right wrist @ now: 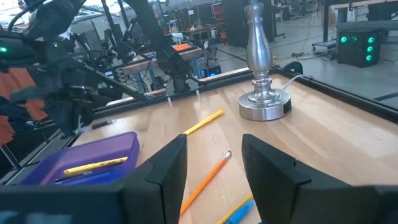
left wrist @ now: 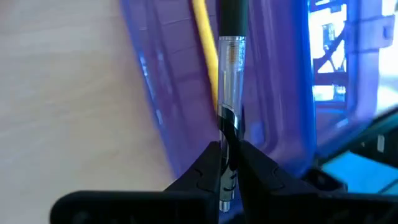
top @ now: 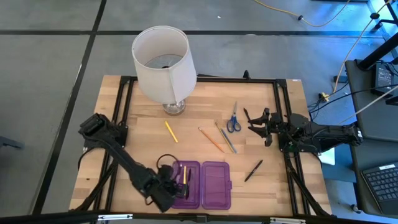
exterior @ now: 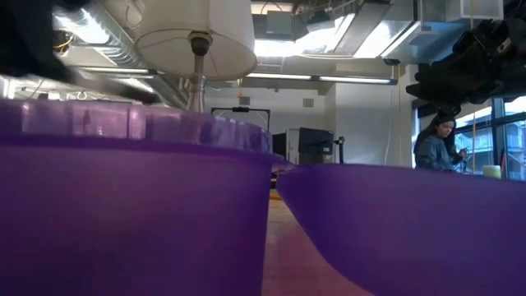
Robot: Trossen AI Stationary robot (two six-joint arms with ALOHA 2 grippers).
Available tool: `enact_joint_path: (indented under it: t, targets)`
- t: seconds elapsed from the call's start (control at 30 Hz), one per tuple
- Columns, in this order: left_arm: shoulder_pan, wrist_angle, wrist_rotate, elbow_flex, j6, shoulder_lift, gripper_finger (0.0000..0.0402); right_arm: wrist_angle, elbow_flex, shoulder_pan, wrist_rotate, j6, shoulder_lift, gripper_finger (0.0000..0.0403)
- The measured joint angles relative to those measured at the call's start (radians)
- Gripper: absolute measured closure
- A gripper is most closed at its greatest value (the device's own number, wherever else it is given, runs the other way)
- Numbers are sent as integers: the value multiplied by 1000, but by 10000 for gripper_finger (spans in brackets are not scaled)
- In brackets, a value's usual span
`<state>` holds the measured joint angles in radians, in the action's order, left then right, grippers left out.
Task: Pick & place school supplies into a supply box
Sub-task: Put the bottom left black pen into the violet supply box
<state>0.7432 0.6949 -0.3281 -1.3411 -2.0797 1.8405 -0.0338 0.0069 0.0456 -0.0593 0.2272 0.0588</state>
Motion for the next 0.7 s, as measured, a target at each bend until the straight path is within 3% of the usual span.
enact_joint_path:
  t: [0.23, 0.7]
  targets:
    - [-60, -74, 101, 0, 57, 64, 378, 2, 0, 0, 9, 4, 0, 244]
    - [-79, -100, 95, 0, -2, 101, 361, 2, 0, 0, 9, 27, 0, 244]
